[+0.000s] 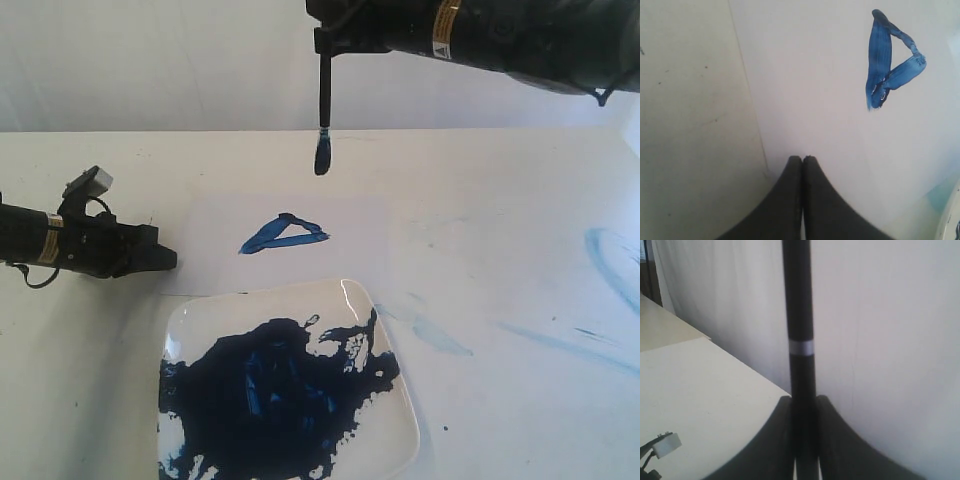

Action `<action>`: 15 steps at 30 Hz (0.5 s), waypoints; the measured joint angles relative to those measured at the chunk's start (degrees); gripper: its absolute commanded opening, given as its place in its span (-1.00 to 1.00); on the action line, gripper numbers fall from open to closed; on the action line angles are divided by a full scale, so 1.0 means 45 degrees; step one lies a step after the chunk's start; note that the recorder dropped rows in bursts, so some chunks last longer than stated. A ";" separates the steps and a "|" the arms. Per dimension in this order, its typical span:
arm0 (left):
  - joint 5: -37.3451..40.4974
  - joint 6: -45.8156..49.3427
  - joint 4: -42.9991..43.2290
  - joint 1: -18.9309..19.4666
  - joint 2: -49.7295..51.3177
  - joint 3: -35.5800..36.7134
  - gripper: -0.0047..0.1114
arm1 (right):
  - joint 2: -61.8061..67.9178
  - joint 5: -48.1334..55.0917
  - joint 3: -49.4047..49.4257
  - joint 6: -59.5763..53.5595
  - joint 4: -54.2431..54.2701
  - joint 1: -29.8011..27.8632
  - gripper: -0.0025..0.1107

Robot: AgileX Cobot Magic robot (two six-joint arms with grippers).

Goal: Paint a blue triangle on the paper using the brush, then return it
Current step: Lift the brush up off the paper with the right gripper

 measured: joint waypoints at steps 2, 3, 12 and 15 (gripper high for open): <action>0.0000 0.0000 0.0000 0.0000 0.0000 0.0000 -0.92 | -0.0017 0.0000 0.0000 0.0418 -0.0125 0.0000 -0.96; 0.0000 0.0000 0.0000 0.0000 0.0000 0.0000 -0.92 | -0.0017 0.0000 0.0000 0.0643 -0.0257 0.0000 -0.96; 0.0000 0.0000 0.0000 0.0000 0.0000 0.0000 -0.92 | -0.0143 0.0000 0.0100 0.3448 -0.2466 0.0000 -0.96; -0.0022 0.0000 0.0000 0.0000 0.0000 0.0000 -0.92 | -0.0725 0.0023 0.0100 0.4477 -0.3788 0.0000 -0.96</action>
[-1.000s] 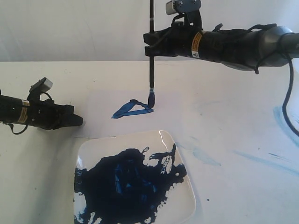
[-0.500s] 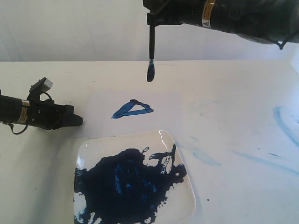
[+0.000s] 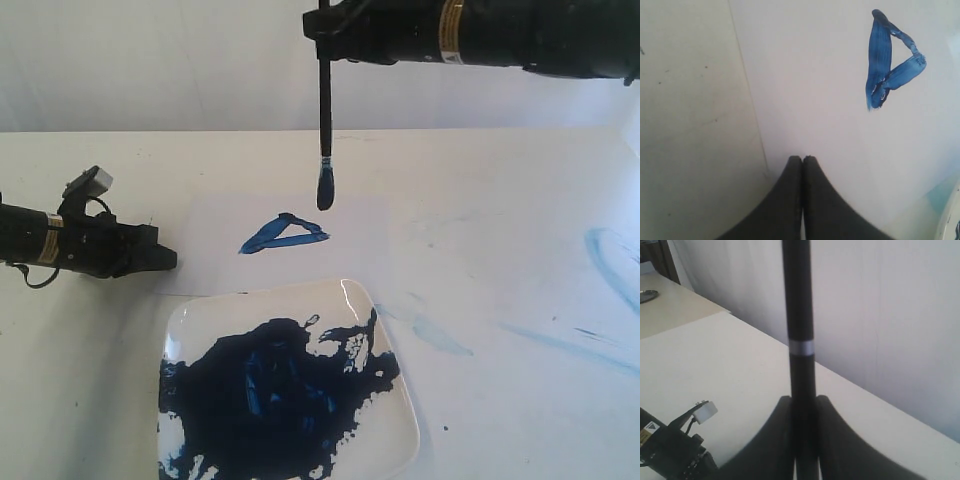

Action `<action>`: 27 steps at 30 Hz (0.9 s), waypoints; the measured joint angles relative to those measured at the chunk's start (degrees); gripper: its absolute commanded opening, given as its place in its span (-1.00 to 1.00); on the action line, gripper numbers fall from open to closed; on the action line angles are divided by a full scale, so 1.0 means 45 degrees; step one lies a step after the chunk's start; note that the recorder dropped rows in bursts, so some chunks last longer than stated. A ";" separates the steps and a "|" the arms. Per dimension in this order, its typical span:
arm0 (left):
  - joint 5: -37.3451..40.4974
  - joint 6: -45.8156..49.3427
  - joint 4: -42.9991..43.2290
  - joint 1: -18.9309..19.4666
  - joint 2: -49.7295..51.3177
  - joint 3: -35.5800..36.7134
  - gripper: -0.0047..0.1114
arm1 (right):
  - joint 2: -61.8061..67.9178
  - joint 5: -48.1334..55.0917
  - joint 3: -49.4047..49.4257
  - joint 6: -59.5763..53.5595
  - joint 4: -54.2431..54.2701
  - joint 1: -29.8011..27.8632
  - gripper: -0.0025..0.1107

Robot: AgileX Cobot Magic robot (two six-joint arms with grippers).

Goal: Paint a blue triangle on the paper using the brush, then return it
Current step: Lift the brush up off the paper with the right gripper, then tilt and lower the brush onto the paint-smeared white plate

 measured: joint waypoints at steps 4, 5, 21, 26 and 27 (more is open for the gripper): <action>0.0000 0.0000 0.0000 0.0000 0.0000 0.0000 -0.92 | -0.0644 0.0000 0.0000 0.1033 -0.1043 0.0000 -0.96; -0.0026 0.0000 0.0113 0.0059 -0.0094 0.0000 -0.92 | -0.0969 0.0000 0.0000 0.1430 -0.1377 0.0000 -0.96; -0.1272 -0.0341 0.0225 0.2206 -0.8310 0.1001 -0.92 | -0.4155 0.0789 0.1337 0.5820 -0.3087 0.0000 -0.96; 0.0293 -0.0341 0.0225 0.2767 -1.0935 0.2724 -0.92 | -0.5408 0.1192 0.2508 0.6621 -0.3198 0.0000 -0.96; 0.0658 -0.0341 0.0225 0.2797 -1.1491 0.3102 -0.92 | -0.5673 0.1282 0.2890 0.6746 -0.3198 0.0000 -0.96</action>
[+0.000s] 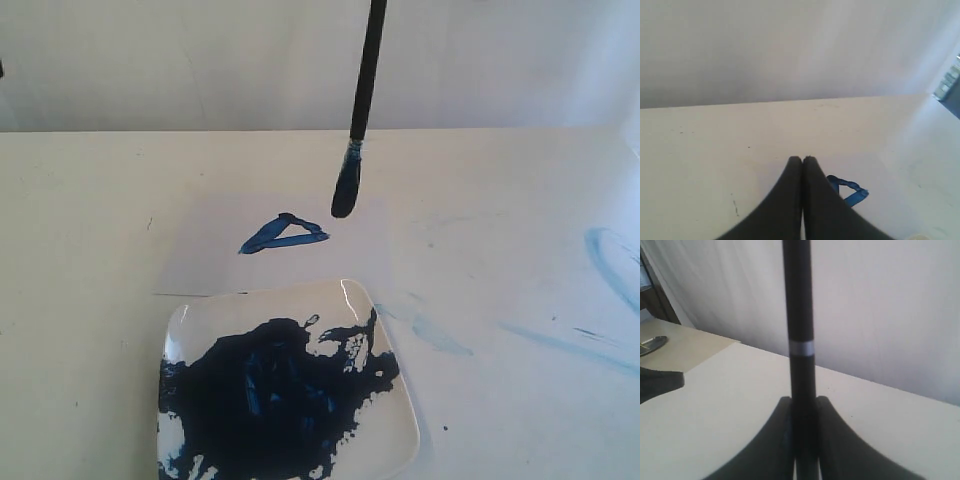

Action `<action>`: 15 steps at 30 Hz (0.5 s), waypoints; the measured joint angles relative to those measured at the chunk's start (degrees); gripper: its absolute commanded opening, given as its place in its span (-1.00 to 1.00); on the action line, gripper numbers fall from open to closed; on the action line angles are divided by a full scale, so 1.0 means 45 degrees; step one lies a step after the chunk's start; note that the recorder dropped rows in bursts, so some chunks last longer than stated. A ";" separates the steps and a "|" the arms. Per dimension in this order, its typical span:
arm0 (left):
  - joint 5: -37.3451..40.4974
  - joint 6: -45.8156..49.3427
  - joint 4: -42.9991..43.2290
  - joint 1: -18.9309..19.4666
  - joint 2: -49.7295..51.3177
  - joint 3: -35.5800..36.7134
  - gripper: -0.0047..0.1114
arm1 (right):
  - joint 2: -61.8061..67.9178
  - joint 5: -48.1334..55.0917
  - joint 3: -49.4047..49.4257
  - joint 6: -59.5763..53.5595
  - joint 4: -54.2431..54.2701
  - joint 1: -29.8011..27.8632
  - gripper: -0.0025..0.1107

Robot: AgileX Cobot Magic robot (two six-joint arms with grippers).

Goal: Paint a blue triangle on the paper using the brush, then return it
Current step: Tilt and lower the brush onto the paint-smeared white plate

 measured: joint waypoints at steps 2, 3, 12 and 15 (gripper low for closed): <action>0.0494 0.0023 0.0000 0.0033 -0.1055 0.0687 -0.92 | -0.0470 0.0209 0.0612 0.0277 0.0000 0.0000 -0.96; 0.0741 0.0150 0.0000 0.0033 -0.1578 0.1084 -0.92 | -0.0781 0.0386 0.0962 0.0496 0.0000 0.0000 -0.96; 0.3083 0.1266 0.0080 -0.0329 -0.4776 0.3333 -0.92 | -0.2328 0.2291 0.3969 0.2407 0.2191 0.0000 -0.96; 0.3207 0.1352 0.0080 -0.0551 -0.5028 0.3372 -0.92 | -0.2263 0.2293 0.4753 0.2498 0.3268 0.0000 -0.96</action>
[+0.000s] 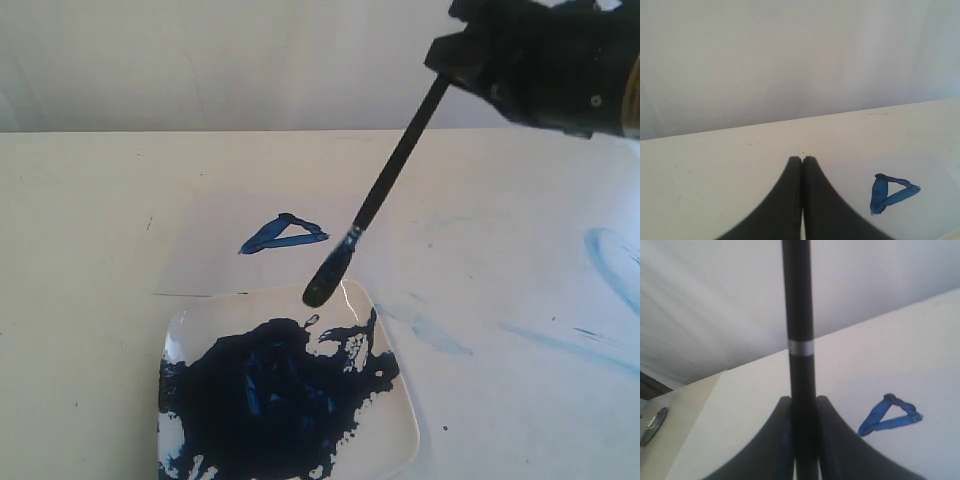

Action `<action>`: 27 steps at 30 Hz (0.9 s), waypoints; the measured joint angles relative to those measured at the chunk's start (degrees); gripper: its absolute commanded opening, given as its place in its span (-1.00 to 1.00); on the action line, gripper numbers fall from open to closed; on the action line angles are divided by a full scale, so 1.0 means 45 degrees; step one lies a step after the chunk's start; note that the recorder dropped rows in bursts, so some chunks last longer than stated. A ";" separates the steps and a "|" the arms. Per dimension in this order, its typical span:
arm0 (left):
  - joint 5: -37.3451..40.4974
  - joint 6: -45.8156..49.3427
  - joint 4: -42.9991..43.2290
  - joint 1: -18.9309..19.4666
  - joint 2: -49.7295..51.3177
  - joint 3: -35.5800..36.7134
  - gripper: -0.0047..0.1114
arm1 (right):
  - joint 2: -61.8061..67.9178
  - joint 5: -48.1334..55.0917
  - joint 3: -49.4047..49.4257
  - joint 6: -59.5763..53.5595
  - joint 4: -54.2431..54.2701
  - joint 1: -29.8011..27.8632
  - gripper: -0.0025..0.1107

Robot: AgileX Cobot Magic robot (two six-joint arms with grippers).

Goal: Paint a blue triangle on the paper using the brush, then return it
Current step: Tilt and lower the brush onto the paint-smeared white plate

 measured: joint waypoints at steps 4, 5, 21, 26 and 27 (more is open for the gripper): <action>-0.0076 0.0436 0.0000 -0.0169 -0.0030 0.0000 -0.92 | 0.0529 -0.0351 0.0716 0.0059 0.0897 0.0000 -0.96; -0.0086 0.0505 0.0000 -0.0180 -0.0030 0.0000 -0.92 | 0.0690 -0.0442 0.0827 0.0059 0.1158 0.0000 -0.96; -0.0254 0.0641 0.0000 -0.0245 -0.0030 0.0000 -0.92 | 0.4931 -0.1479 0.1238 0.0165 0.4468 0.0000 -0.96; -0.0278 0.0641 0.0000 -0.0245 -0.0030 0.0000 -0.92 | 0.6175 -0.1798 0.1546 0.0165 0.4930 0.0000 -0.96; -0.0302 0.0641 0.0000 -0.0245 -0.0030 0.0000 -0.92 | 0.6281 -0.1734 0.1651 0.0165 0.5083 0.0000 -0.96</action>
